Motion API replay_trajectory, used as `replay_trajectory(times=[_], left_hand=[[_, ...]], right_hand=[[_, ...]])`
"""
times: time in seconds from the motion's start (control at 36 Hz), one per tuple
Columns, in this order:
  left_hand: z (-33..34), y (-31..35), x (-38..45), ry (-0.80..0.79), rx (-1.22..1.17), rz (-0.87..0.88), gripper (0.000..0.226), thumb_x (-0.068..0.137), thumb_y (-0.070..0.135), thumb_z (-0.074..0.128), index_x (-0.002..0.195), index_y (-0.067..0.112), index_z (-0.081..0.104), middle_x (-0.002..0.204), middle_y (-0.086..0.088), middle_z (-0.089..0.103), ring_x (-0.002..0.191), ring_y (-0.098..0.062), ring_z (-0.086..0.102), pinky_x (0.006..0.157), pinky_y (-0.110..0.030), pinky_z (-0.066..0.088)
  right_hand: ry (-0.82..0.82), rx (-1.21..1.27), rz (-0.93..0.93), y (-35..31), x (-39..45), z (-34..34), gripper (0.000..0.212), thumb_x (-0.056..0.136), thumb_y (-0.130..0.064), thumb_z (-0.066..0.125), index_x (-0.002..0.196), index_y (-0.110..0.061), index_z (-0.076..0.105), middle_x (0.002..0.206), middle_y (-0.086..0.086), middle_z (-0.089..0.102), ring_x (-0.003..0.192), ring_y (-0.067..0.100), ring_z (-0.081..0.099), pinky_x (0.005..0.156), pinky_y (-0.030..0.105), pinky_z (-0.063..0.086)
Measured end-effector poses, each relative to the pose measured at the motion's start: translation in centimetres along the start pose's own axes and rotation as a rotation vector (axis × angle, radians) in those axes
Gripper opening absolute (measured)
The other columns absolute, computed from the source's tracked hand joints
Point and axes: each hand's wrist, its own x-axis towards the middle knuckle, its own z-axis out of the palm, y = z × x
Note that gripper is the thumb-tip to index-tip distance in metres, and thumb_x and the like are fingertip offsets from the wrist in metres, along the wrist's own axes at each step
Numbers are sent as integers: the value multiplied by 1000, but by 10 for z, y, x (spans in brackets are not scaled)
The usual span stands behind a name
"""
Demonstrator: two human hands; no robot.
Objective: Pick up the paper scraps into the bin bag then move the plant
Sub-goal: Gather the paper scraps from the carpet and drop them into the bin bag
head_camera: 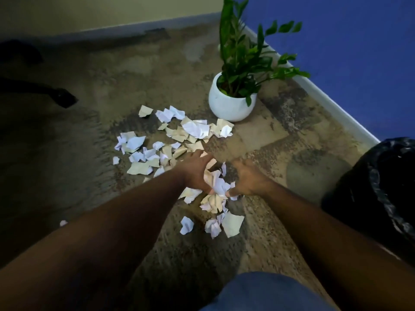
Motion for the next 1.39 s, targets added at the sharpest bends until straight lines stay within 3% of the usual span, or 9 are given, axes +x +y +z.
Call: replay_trajectory(times=[0.17, 0.31, 0.5, 0.61, 0.72, 0.83, 1.0, 1.25, 1.39], left_hand=[[34, -16, 9, -104, 57, -41, 141, 49, 62, 87, 153, 40, -5, 164, -7, -7, 150, -43, 3, 111, -64, 32], [49, -27, 23, -80, 87, 9, 154, 41, 64, 88, 149, 42, -20, 162, -9, -23, 150, -44, -2, 107, -64, 37], [61, -42, 38, -123, 73, -103, 156, 43, 60, 90, 149, 41, -22, 161, -7, -29, 149, -46, -8, 107, -68, 33], [67, -37, 44, -90, 138, -77, 144, 50, 58, 88, 154, 38, -10, 163, -10, -5, 147, -44, 8, 109, -60, 37], [68, -30, 44, -22, 175, -58, 114, 58, 53, 86, 151, 33, 22, 152, -6, 22, 136, -38, 25, 104, -53, 41], [70, -22, 44, 122, 171, 14, 61, 80, 38, 73, 134, 21, 48, 138, -6, 42, 120, -30, 39, 94, -36, 36], [73, -16, 38, 108, 77, 49, 38, 85, 29, 65, 119, 15, 60, 125, -8, 54, 108, -28, 56, 90, -32, 38], [55, 2, 31, 109, -50, 28, 24, 86, 32, 63, 97, 11, 66, 103, -10, 67, 98, -27, 65, 82, -33, 49], [30, 21, 37, 169, 6, 106, 21, 86, 30, 60, 95, 13, 65, 100, -10, 67, 94, -29, 65, 77, -31, 46]], right_hand=[[-107, -13, 86, -9, 20, 45, 140, 54, -56, 88, 154, -31, -7, 160, 14, -14, 145, 43, 21, 109, 43, 38], [-71, -163, 39, -11, 34, 67, 155, 45, -65, 86, 149, -32, -24, 156, 21, -30, 145, 50, 14, 111, 50, 36], [-17, -339, 39, -12, 56, 82, 138, 53, -67, 81, 151, -41, -11, 162, 13, -16, 138, 48, 21, 108, 51, 36], [21, -320, 6, -12, 62, 89, 119, 59, -63, 80, 151, -37, 10, 158, 13, 11, 135, 45, 19, 106, 49, 33], [102, -188, 11, -19, 66, 89, 81, 76, -42, 77, 143, -29, 34, 151, 12, 28, 133, 41, 27, 106, 43, 31], [201, -67, -33, -27, 63, 93, 46, 86, -13, 64, 130, -20, 51, 137, 9, 41, 123, 34, 40, 100, 39, 40], [259, 16, -68, -27, 55, 97, 38, 85, 3, 52, 116, -15, 63, 122, 10, 54, 109, 32, 53, 89, 36, 45], [357, 139, -85, -17, 42, 83, 19, 70, 8, 62, 78, -8, 70, 82, 12, 64, 73, 29, 61, 57, 18, 22], [388, 132, -33, -7, 36, 54, 15, 75, 2, 58, 79, -10, 67, 87, 10, 63, 80, 27, 60, 61, 26, 29]])
